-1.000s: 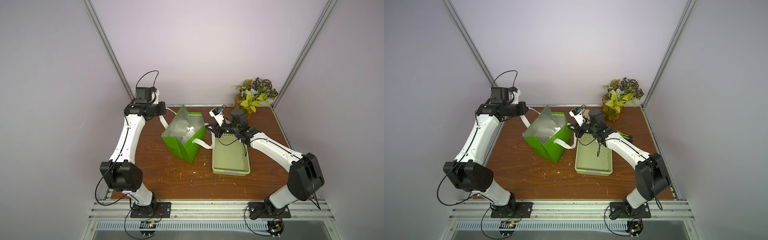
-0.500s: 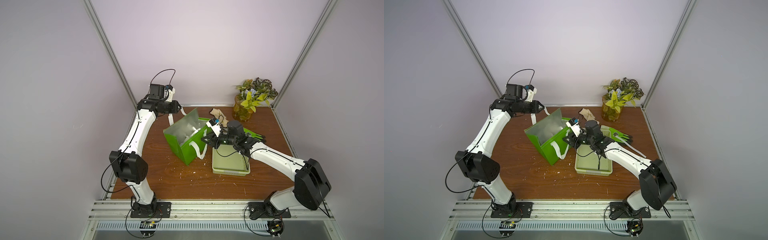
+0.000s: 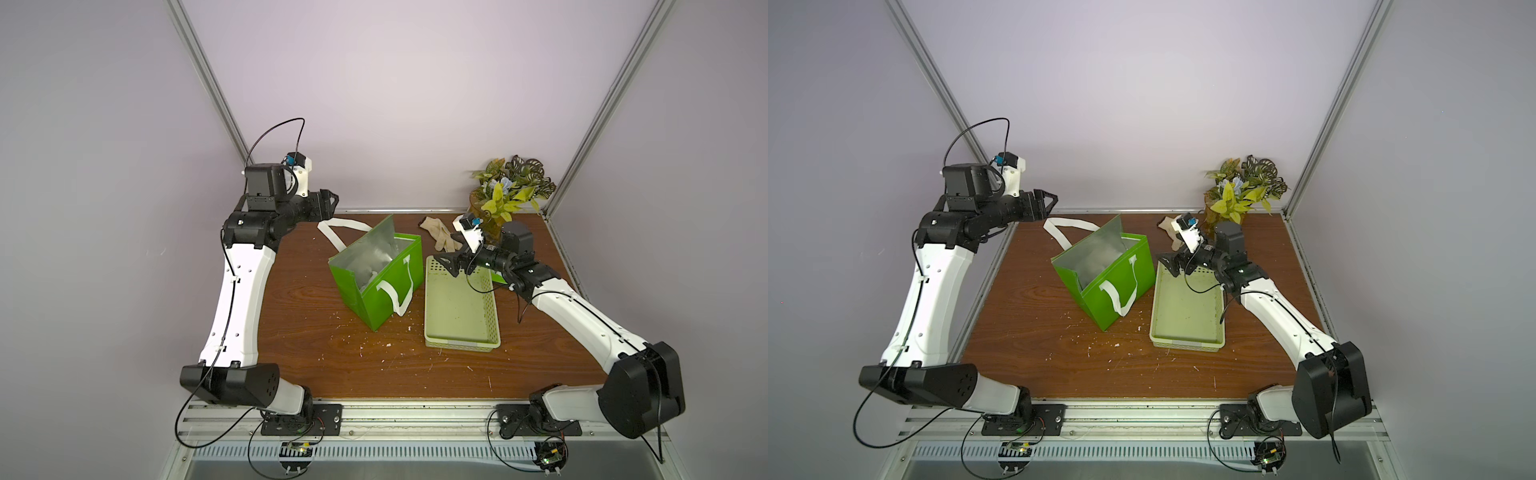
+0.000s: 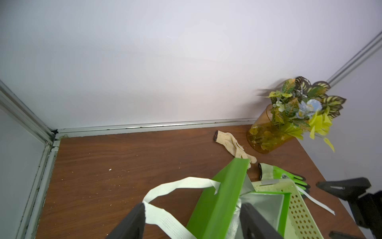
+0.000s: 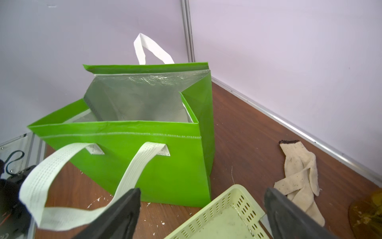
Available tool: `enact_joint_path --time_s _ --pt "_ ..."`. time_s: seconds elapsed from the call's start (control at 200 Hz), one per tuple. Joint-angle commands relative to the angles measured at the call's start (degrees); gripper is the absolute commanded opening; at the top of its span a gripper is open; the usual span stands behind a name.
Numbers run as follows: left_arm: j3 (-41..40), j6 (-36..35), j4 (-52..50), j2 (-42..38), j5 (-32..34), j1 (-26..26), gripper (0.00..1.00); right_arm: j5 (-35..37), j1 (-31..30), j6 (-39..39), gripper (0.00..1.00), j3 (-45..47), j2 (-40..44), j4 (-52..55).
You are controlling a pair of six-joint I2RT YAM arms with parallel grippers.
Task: Place the ice pack in the delivery bag
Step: Close the delivery bag at the center of the board.
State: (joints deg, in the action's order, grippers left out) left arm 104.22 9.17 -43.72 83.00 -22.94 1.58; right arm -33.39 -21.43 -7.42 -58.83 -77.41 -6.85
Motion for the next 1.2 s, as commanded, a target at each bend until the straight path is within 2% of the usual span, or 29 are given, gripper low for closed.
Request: enact_joint_path --time_s 0.0,0.1,0.245,0.375,0.465,0.716,1.196 --pt "-4.7 -1.6 -1.5 0.5 -7.8 1.6 0.71 -9.6 -0.2 -7.0 0.99 4.6 -0.5 -11.2" --pt "-6.9 -3.4 -1.6 2.3 -6.2 6.1 0.73 -13.0 -0.1 -7.3 0.99 7.8 -3.8 -23.8" --pt "-6.8 -3.2 -1.5 5.5 -2.9 6.5 0.75 -15.5 1.0 -5.9 0.99 3.8 -11.7 -28.4" --pt "-5.9 -2.6 -1.5 9.2 -8.3 6.5 0.8 -18.4 0.9 -3.3 0.99 2.1 -17.0 -33.6" --pt "-6.0 -2.4 -1.5 11.1 -11.4 6.7 0.83 -18.7 0.9 -3.2 0.99 0.5 -19.7 -34.0" --pt "-7.3 -2.3 -1.5 13.1 -18.5 7.2 0.84 -20.2 -0.9 -3.5 0.99 -5.3 -26.4 -33.0" --pt "-9.5 -1.0 -1.5 13.4 -18.6 10.5 0.89 -16.6 -3.5 -1.1 0.99 -15.5 -36.6 -35.1"
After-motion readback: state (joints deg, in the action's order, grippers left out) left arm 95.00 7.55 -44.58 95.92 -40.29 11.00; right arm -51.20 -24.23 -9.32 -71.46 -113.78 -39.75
